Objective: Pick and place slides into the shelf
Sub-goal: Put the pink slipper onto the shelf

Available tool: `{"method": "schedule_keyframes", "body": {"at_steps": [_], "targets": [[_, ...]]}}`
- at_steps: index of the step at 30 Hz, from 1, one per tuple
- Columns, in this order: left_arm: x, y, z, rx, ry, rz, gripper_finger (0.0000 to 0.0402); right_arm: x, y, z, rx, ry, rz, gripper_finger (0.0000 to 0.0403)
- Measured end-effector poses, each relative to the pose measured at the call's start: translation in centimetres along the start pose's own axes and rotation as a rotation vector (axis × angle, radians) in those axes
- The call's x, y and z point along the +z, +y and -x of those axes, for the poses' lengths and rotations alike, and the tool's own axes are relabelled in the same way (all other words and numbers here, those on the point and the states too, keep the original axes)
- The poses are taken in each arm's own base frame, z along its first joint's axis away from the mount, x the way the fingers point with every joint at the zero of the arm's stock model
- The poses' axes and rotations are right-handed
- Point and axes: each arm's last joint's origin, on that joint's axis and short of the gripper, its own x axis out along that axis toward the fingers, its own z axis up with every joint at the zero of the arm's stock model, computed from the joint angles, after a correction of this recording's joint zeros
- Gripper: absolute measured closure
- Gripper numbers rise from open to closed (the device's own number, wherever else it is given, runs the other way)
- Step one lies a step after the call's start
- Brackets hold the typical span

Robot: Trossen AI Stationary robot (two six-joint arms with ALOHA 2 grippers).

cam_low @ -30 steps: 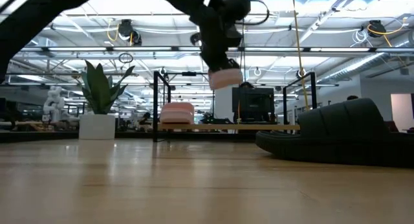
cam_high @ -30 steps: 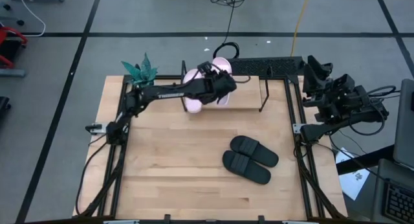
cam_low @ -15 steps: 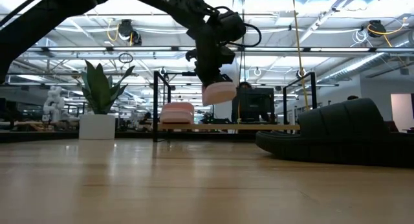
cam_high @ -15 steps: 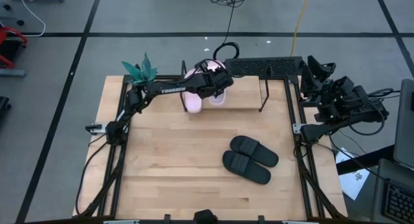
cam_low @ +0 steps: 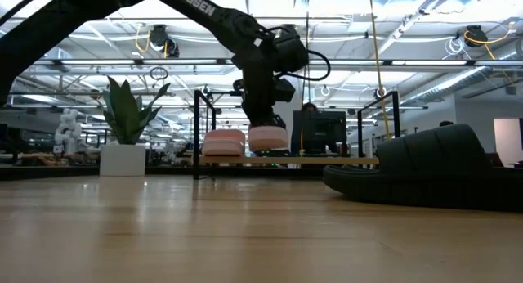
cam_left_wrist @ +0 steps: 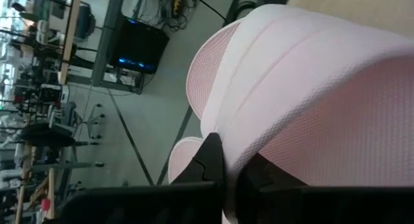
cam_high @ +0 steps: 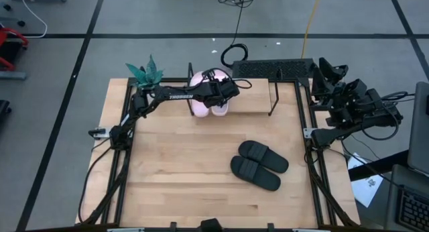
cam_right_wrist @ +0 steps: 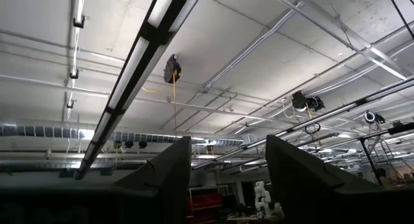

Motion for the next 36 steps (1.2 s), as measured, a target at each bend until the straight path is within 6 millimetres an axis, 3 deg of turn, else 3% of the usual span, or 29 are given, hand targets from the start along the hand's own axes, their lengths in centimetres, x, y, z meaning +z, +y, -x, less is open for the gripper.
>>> {"method": "schedule_keyframes", "body": {"at_steps": [15,25,36], "targets": [[-0.9,-0.8,-0.9,0.005,0.013,-0.052,0.0400,-0.2,0.1,0.0,0.007,0.011,0.008,0.0213],[-1.1,-0.3,-1.5,-0.011,0.022,-0.015,0.0349,-0.5,0.4,-0.1,0.012,0.020,0.013,0.0213],[-1.1,-0.3,-1.5,-0.014,0.023,-0.016,0.0340,-0.5,0.4,-0.1,0.013,0.021,-0.005,0.0213]]}}
